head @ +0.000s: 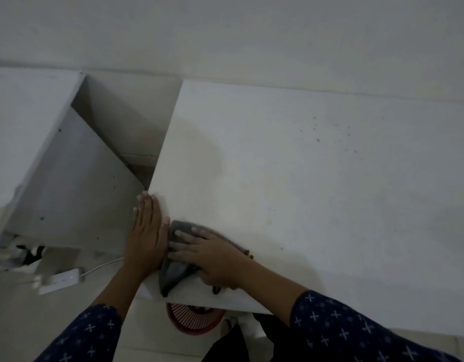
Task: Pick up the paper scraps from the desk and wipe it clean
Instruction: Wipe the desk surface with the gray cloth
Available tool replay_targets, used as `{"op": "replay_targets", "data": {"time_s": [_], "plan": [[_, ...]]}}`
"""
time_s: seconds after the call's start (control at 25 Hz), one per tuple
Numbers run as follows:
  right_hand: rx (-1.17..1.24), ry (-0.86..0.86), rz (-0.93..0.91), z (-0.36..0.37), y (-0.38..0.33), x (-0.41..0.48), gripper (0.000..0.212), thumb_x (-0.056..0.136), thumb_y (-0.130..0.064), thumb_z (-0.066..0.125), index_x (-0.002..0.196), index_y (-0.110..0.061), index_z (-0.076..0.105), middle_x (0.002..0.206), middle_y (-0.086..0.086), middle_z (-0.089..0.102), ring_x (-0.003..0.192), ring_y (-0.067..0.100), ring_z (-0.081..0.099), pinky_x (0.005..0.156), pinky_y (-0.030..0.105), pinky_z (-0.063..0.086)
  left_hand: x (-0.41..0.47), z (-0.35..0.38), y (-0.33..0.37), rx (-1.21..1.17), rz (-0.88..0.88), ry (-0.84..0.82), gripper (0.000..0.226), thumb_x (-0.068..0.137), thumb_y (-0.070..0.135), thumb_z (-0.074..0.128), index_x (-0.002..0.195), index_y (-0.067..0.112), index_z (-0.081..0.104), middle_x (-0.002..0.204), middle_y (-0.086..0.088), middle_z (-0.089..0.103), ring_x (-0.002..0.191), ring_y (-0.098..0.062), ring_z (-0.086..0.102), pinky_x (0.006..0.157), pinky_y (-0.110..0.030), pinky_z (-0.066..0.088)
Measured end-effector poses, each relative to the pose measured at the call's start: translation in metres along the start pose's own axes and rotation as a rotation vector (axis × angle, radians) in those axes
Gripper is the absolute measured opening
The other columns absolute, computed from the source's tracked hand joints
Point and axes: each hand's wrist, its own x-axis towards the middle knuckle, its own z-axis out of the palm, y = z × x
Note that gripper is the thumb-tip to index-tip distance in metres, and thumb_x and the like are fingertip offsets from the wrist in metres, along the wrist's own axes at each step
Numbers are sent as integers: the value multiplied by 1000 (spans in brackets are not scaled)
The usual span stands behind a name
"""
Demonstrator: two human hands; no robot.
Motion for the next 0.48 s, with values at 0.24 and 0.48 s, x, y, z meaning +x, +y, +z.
{"op": "replay_targets", "data": {"time_s": [0.24, 0.48], "plan": [[45, 313, 234, -39, 65, 75, 59, 82, 1, 50, 139, -13, 43, 150, 7, 37, 144, 24, 22, 120, 40, 13, 15, 0, 1, -40, -43, 8, 73, 93, 53, -5, 145, 3, -3, 154, -12, -10, 144, -23, -12, 116, -26, -14], [110, 740, 1143, -73, 151, -21, 58, 87, 0, 41, 142, -16, 37, 148, 11, 40, 137, 28, 37, 113, 42, 31, 17, 3, 0, 72, -5, 0, 68, 95, 46, 6, 146, 2, -5, 155, -15, -11, 144, -24, -14, 119, -38, -3]]}}
